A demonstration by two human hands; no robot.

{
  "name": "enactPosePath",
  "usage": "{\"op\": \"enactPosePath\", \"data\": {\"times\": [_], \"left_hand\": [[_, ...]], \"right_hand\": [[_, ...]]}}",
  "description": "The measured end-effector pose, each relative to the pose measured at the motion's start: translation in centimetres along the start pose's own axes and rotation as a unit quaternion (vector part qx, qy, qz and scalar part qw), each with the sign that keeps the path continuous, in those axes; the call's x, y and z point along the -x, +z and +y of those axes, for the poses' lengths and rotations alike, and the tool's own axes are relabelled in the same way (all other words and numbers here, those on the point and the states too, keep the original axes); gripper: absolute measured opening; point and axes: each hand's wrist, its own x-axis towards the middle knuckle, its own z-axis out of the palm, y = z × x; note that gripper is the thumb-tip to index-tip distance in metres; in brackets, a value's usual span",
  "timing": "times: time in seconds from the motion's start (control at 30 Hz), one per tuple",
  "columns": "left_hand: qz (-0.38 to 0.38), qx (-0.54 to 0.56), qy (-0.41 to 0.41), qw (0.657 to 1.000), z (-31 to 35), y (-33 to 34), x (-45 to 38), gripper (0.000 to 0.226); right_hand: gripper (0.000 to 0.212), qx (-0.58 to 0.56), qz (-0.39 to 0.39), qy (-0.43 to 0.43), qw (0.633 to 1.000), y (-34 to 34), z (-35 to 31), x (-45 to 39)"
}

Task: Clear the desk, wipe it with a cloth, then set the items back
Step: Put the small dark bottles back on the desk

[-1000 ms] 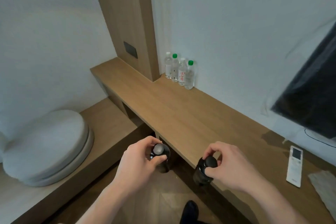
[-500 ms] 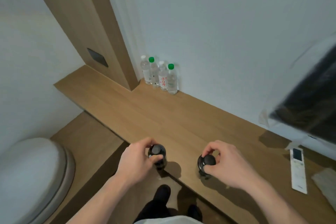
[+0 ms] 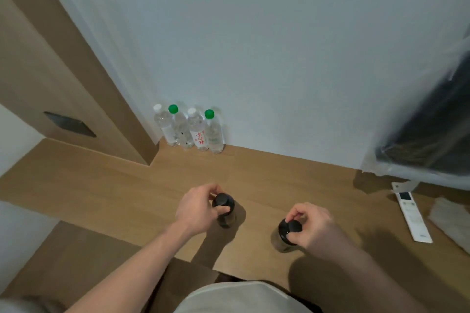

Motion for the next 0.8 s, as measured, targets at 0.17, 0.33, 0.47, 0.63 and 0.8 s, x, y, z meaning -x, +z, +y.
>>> {"op": "enactPosePath", "data": {"times": [0.17,0.33,0.47,0.63,0.8], "left_hand": [[-0.012,-0.025,0.041,0.999,-1.0,-1.0,-4.7,0.032],[-0.028,-0.029,0.061,0.997,-0.5,-2.0,-9.1,0.031],[-0.025,-0.006,0.079,0.997,0.9,-2.3,-12.9,0.030],[-0.014,0.012,0.079,0.997,2.2,-2.4,-17.4,0.030],[0.003,0.031,0.046,0.998,2.3,-2.0,-21.1,0.036]], "right_hand": [[0.023,-0.004,0.029,0.022,0.999,0.5,-1.2,-0.7],[0.026,-0.025,0.051,0.039,0.998,0.0,-2.1,-1.5],[0.027,-0.019,0.071,0.033,0.997,-0.8,-2.9,-2.8],[0.025,-0.008,0.091,0.036,0.995,-1.7,-3.8,-5.7],[0.023,-0.031,0.093,0.030,0.995,-2.1,-5.1,-9.8]]}}
